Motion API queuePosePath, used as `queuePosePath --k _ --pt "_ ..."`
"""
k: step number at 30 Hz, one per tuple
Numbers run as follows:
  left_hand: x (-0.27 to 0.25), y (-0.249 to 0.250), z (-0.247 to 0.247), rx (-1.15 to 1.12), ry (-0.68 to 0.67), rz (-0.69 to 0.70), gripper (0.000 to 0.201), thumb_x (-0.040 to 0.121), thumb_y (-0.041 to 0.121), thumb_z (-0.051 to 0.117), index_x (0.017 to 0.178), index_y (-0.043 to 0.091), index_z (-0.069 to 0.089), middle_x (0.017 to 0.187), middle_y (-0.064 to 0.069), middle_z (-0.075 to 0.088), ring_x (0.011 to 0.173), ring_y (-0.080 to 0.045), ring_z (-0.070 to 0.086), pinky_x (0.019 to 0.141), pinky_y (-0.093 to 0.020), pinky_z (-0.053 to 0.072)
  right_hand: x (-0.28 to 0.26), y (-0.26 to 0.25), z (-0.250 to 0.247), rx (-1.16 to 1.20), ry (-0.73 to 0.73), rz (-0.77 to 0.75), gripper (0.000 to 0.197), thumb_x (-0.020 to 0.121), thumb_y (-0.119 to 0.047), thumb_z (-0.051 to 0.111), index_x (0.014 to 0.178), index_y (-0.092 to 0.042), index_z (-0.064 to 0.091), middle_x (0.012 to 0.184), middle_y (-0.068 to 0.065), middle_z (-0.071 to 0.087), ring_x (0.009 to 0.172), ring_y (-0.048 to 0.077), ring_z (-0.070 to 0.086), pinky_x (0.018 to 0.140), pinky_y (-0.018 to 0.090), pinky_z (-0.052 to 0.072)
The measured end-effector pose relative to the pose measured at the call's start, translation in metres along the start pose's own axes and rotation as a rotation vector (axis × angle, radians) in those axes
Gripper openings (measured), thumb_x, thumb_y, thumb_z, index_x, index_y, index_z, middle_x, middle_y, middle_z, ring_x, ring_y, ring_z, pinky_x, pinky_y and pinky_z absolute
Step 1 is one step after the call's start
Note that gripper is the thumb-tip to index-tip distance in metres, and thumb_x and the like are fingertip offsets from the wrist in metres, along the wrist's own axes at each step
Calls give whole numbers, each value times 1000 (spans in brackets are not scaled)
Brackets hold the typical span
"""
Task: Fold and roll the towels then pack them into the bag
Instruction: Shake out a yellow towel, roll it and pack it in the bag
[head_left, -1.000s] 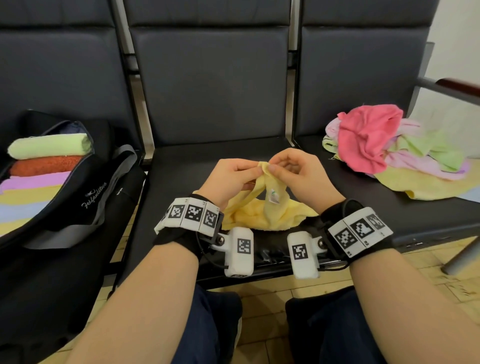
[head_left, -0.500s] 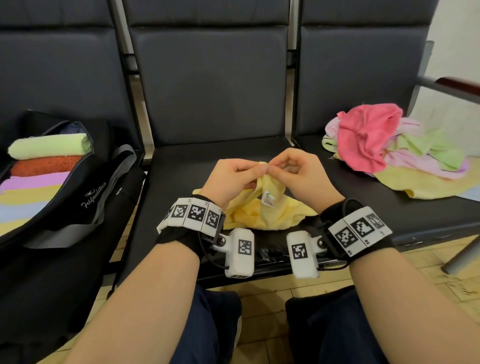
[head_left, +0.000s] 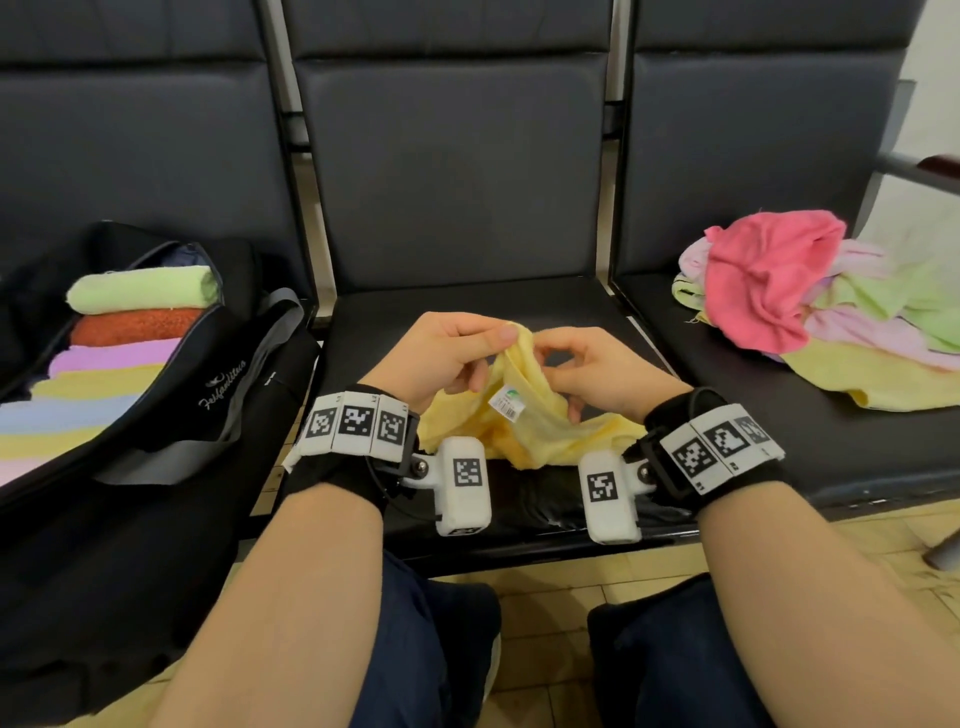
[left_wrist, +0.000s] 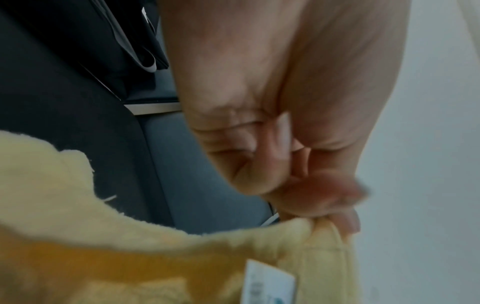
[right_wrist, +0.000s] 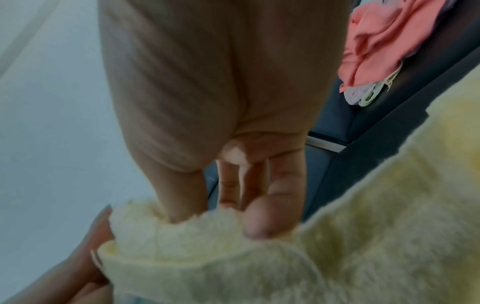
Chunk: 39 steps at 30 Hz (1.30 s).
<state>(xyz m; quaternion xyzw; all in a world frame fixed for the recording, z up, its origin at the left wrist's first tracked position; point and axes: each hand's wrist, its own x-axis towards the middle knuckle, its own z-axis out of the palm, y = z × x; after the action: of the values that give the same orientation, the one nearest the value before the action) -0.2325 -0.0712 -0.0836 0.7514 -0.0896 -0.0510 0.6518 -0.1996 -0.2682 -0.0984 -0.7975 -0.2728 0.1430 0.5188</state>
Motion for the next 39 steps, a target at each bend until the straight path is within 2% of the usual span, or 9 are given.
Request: queuePosePath --k 3,6,9,14,19,29,32,34,39 --pt "-2 1 -6 -20 20 18 16 92 17 58 97 13 73 59 -3 63 43 -7 49 38 -15 36 7 0 7 -16 94 -20 12 89 -9 65 84 -20 63 78 -8 64 47 8 56 44 26 48" --pt "-1 0 -8 -135 78 28 14 94 11 54 96 8 68 66 0 70 58 -5 64 54 -14 50 15 6 7 -123 327 -107 16 84 -13 71 76 -21 60 98 0 63 52 14 54 47 26 46" --pt "4 -1 -7 -165 127 118 15 96 9 50 96 7 65 69 1 69 67 -6 64 68 -18 53 18 11 6 -256 532 -125 16 86 -24 67 75 -29 57 80 -7 64 60 7 54 58 27 45" --pt "7 2 0 -184 183 244 16 98 6 47 96 7 63 67 4 64 66 -7 58 72 -22 52 12 9 0 -525 765 -35 14 89 -23 55 99 -28 64 70 -9 56 73 14 54 68 28 37" --pt "9 1 -7 -264 320 320 16 98 9 47 97 7 64 70 2 63 68 -7 58 74 -23 51 3 27 -27 -544 979 124 32 88 -24 51 116 -26 68 101 9 71 100 33 61 84 38 46" --pt "20 -15 -35 -384 831 329 15 98 12 51 90 14 64 67 8 68 68 -3 63 70 -18 51 -25 57 -58 -529 1001 441 29 84 -32 58 107 -14 65 97 13 69 94 35 64 82 38 48" --pt "22 -14 -34 -387 878 343 15 97 13 52 90 15 65 70 6 68 70 -5 64 73 -19 52 -28 58 -60 -330 883 489 20 92 -21 45 94 -5 57 65 15 66 54 29 65 59 34 54" --pt "24 -15 -32 -354 860 336 14 98 14 52 92 14 64 75 3 67 72 -5 64 75 -20 52 -26 59 -60 -62 859 430 20 96 -9 38 101 0 55 63 16 64 39 20 59 40 24 46" --pt "26 -21 -28 -263 863 282 15 97 16 53 89 20 65 77 3 67 74 -6 66 81 -27 54 -23 56 -56 238 969 299 24 89 1 49 111 -8 56 82 8 63 62 19 65 51 21 49"
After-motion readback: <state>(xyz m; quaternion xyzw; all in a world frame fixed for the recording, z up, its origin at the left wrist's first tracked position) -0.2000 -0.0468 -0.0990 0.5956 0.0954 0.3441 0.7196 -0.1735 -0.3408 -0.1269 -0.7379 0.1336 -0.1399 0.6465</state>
